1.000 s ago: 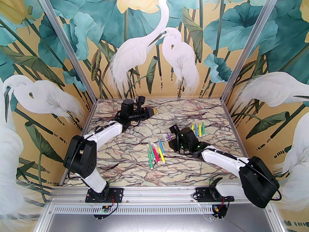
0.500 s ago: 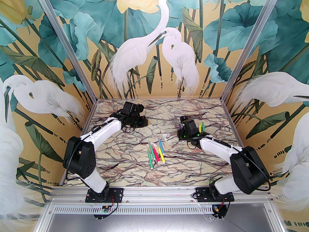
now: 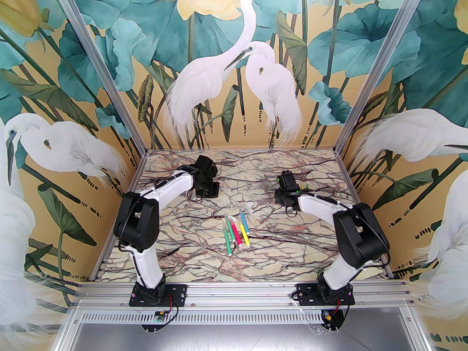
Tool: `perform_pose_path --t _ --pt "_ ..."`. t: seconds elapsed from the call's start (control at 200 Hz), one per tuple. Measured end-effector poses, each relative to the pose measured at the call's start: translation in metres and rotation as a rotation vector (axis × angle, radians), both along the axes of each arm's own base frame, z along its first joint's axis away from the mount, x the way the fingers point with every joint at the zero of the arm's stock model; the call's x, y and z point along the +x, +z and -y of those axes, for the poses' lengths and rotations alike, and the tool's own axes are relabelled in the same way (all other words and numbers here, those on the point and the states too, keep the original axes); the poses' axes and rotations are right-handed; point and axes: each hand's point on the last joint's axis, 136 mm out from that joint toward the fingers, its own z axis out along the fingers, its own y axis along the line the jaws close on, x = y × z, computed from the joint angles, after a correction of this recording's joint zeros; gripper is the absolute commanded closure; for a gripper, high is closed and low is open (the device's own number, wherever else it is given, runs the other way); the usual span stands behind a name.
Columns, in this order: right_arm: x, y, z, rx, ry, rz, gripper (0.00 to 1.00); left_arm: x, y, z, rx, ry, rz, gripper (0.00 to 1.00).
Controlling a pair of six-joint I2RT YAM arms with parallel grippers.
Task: Open the pen caps
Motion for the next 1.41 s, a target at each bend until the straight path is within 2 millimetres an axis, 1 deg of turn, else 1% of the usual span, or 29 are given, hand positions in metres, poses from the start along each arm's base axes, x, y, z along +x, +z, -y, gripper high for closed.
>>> perform_pose_path --t 0.145,0.31,0.38,0.545,0.77,0.915,1.05,1.105,1.2,1.235,1.406 --pt "0.008 -0.010 0.007 -0.018 -0.037 -0.027 1.00 0.006 -0.009 -0.006 0.058 0.003 -0.010 1.00" --pt "0.010 -0.017 0.010 -0.020 -0.060 -0.049 1.00 0.004 -0.022 -0.014 0.106 0.008 -0.039 1.00" --pt "0.011 -0.016 0.010 -0.020 -0.062 -0.053 1.00 0.004 -0.023 -0.015 0.114 0.009 -0.041 1.00" --pt "0.020 -0.013 0.009 -0.019 -0.067 -0.052 0.96 0.004 -0.023 -0.015 0.117 0.003 -0.039 1.00" --pt "0.022 -0.022 0.014 -0.033 -0.082 -0.090 0.89 0.001 -0.026 -0.018 0.117 0.007 -0.044 1.00" --pt "0.019 -0.029 0.021 -0.040 -0.097 -0.119 0.86 -0.001 -0.026 -0.023 0.114 0.017 -0.040 0.96" --pt "0.017 -0.033 0.023 -0.043 -0.105 -0.135 0.84 -0.001 -0.019 -0.026 0.090 0.027 -0.023 0.91" --pt "0.017 -0.032 0.023 -0.044 -0.105 -0.136 0.83 0.001 -0.014 -0.026 0.080 0.029 -0.009 0.89" --pt "0.017 -0.033 0.024 -0.048 -0.106 -0.142 0.83 0.001 -0.009 -0.025 0.066 0.034 0.008 0.87" --pt "0.018 -0.033 0.024 -0.050 -0.106 -0.142 0.81 0.002 -0.008 -0.026 0.060 0.035 0.013 0.86" --pt "0.018 -0.033 0.025 -0.057 -0.109 -0.147 0.79 -0.001 -0.008 -0.026 0.033 0.047 0.016 0.79"
